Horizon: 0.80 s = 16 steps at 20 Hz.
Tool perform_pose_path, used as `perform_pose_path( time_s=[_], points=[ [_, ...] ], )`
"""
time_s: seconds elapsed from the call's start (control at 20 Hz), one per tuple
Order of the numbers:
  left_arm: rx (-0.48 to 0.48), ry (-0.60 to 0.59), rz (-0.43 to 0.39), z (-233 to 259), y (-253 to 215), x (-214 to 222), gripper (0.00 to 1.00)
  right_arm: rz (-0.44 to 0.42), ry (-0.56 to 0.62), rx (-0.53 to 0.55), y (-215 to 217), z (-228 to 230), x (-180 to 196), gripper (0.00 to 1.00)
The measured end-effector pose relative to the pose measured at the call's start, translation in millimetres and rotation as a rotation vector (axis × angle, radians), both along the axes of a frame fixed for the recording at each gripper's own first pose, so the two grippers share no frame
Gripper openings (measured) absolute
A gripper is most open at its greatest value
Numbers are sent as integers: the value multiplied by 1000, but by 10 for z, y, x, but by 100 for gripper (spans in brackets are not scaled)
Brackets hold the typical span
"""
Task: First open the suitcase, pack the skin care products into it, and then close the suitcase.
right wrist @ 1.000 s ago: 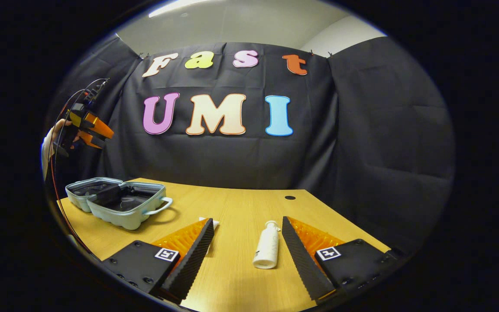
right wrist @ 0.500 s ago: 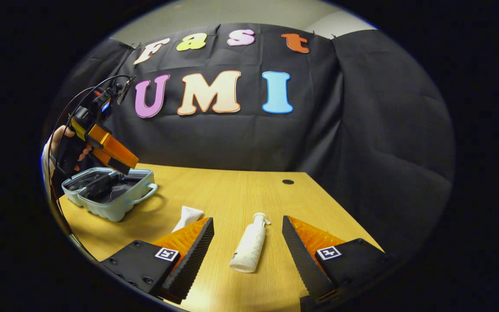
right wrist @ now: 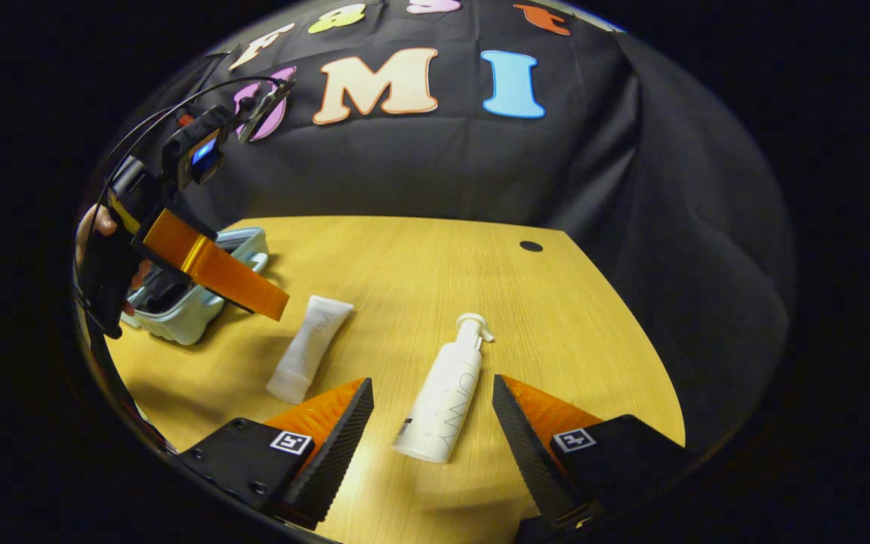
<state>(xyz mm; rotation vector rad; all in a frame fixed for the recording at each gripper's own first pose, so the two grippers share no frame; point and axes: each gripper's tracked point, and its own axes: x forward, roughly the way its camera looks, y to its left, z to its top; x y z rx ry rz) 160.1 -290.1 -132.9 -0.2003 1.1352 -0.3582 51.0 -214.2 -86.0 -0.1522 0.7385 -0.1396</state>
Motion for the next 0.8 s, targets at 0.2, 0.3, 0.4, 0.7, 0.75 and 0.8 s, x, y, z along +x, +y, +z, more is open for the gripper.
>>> perform_pose_path(
  time_s=[0.2, 0.3, 0.4, 0.7, 0.75, 0.8],
  points=[
    [50, 46, 6, -251, -170, 83, 96, -10, 68, -28, -87, -69, 19, 100],
    [89, 57, 8, -355, -170, 121, 95, -13, 115, -27, -124, -160, -5, 100],
    [119, 77, 12, -441, -153, 110, 95, -21, 158, -28, -148, -261, 3, 100],
    [186, 112, 22, -637, -87, 144, 88, -34, 251, -26, -221, -485, 88, 100],
    [192, 111, 25, -659, -86, 161, 87, -28, 263, -30, -220, -526, 103, 99],
    [194, 113, 26, -676, -101, 171, 87, -24, 266, -35, -214, -544, 120, 98]
  ],
)
